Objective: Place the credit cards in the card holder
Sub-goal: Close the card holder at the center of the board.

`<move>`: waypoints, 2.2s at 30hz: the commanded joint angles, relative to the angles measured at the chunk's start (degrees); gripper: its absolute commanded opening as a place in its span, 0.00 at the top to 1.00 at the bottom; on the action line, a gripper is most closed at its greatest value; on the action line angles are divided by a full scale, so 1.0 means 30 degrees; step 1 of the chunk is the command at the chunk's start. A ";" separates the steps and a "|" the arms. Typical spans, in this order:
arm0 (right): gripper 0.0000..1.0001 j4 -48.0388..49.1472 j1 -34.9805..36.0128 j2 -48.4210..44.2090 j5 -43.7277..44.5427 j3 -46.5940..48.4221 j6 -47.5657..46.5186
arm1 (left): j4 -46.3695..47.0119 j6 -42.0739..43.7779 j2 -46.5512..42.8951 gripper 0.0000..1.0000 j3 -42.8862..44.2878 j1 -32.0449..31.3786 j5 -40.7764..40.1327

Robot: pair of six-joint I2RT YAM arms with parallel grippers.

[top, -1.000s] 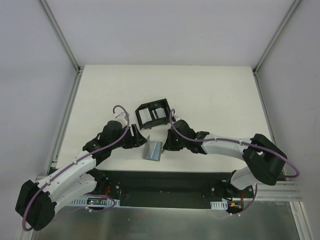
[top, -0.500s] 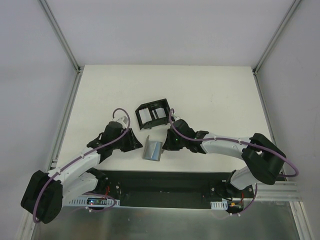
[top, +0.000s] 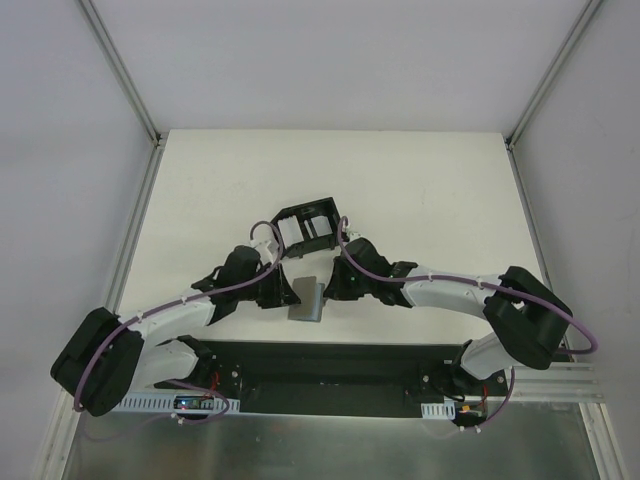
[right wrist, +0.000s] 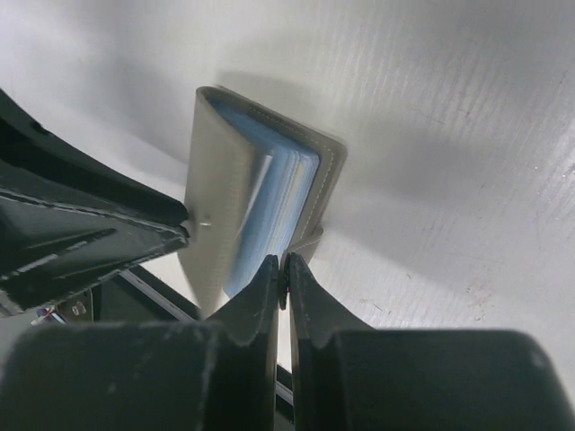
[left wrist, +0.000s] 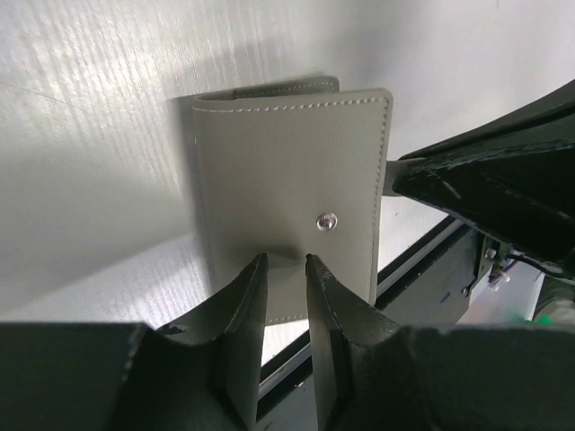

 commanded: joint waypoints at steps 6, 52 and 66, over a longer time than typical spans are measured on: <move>0.94 0.1371 -0.0069 -0.1082 -0.0536 0.0100 -0.0278 | 0.1369 -0.0546 0.1594 0.78 -0.0057 -0.1028 -0.1494; 0.82 -0.0475 -0.0186 0.3078 -0.1680 0.2503 -0.0689 | -0.2294 -0.0137 0.5550 0.58 0.3137 -0.2288 -0.5567; 0.66 0.2190 -0.0362 0.1175 -0.1797 0.0894 0.0044 | -0.1854 -0.1045 0.5346 0.64 0.1613 -0.2611 -0.6182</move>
